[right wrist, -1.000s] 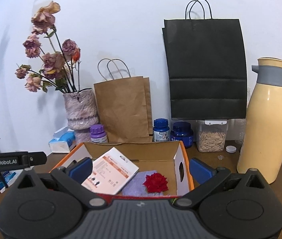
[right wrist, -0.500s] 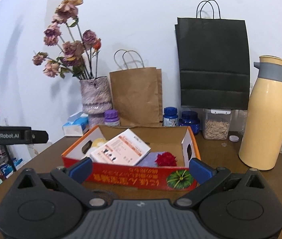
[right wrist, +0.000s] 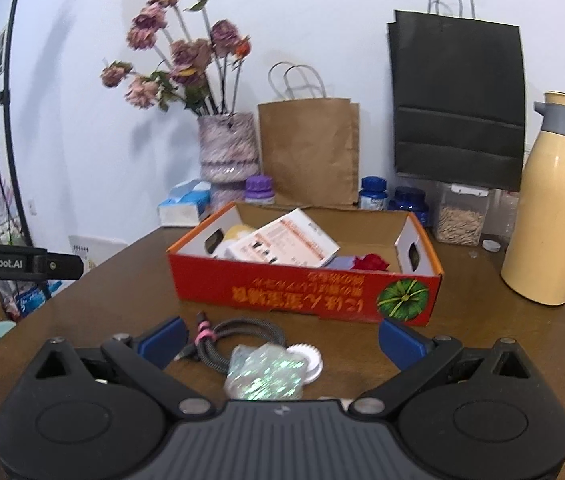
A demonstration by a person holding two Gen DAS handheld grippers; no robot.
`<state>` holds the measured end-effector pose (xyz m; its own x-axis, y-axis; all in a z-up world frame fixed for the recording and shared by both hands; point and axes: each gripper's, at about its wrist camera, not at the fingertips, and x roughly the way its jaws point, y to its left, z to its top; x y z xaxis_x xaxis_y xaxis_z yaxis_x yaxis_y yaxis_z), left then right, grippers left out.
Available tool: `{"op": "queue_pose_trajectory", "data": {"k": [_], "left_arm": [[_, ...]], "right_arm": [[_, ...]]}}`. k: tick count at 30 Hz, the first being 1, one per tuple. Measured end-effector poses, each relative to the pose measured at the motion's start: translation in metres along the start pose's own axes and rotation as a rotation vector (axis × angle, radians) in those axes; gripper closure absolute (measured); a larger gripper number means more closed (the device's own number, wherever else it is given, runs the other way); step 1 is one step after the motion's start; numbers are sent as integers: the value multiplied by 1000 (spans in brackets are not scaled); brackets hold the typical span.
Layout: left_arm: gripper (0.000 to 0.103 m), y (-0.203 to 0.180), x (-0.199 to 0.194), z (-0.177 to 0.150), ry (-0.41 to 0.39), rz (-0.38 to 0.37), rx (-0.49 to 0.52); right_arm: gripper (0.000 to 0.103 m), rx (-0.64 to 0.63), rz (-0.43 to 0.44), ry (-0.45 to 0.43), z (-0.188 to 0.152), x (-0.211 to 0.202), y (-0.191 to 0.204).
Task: Flip cup upright
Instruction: 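Withdraw both grippers from the red box toward the white cloth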
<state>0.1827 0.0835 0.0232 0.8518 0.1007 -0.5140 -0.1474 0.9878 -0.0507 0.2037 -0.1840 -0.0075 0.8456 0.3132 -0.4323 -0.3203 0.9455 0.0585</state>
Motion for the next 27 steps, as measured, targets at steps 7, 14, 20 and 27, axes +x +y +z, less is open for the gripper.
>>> {"op": "queue_pose_trajectory", "data": {"k": [7,14,20,27], "left_arm": [[0,23,-3,-20,33,-12,3],[0,50,-6,-39,59,-11,-14],[0,73,-10,-51,67,-27,-29],[0,84,-15,-58,63,-29,-14]], "right_arm": [[0,-37,34,47,-13,2,29],[0,-87,84,107,-24,14,62],[0,-108,125,161,-33,27,85],[0,-106,182,224,-42,47,109]]}}
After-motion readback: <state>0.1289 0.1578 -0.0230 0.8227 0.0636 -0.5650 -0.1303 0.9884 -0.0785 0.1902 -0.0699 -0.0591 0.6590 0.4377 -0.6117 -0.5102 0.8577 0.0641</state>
